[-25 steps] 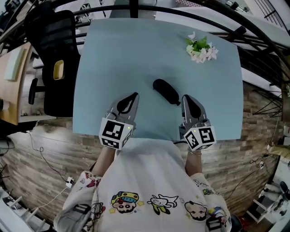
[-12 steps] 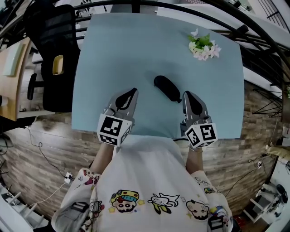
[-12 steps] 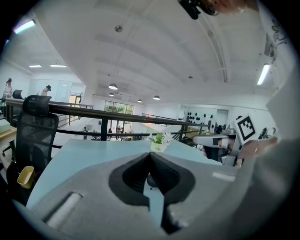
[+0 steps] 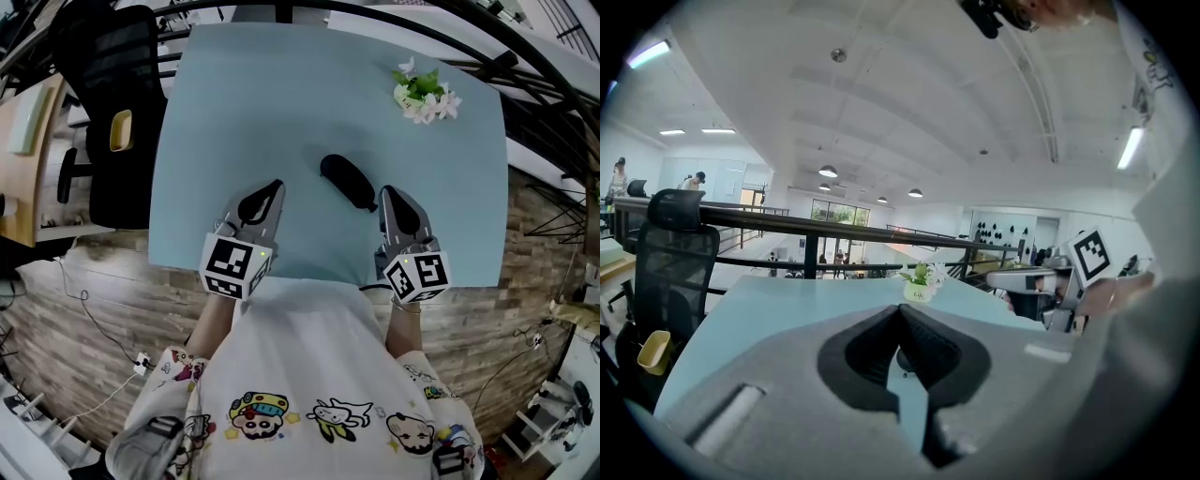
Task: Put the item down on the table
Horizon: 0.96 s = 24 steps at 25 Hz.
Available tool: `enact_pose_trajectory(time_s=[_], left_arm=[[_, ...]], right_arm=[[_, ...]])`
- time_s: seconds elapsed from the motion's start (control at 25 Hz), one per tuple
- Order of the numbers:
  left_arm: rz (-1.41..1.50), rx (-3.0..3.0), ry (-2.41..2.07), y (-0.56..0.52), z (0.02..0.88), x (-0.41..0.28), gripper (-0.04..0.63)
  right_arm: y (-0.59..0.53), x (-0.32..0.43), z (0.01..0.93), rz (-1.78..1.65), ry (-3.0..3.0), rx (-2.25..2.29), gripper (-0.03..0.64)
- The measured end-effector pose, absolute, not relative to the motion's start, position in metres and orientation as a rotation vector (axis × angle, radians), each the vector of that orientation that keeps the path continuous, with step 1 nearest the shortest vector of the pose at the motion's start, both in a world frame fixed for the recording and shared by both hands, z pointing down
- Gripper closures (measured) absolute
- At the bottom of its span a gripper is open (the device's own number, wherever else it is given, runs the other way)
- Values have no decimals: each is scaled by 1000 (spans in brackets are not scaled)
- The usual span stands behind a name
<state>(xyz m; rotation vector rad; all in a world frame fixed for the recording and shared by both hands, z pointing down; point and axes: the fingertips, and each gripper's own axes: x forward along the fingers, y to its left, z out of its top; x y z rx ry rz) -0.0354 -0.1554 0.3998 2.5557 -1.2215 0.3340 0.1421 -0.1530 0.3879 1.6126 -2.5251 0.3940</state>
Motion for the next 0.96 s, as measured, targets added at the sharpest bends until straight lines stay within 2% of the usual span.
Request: enact_pose_trajectory(time_s=[0.96], left_arm=[[376, 2534, -1217, -155, 409, -37, 597]], right_arm=[[-154, 145, 402, 465, -2507, 1615, 609]])
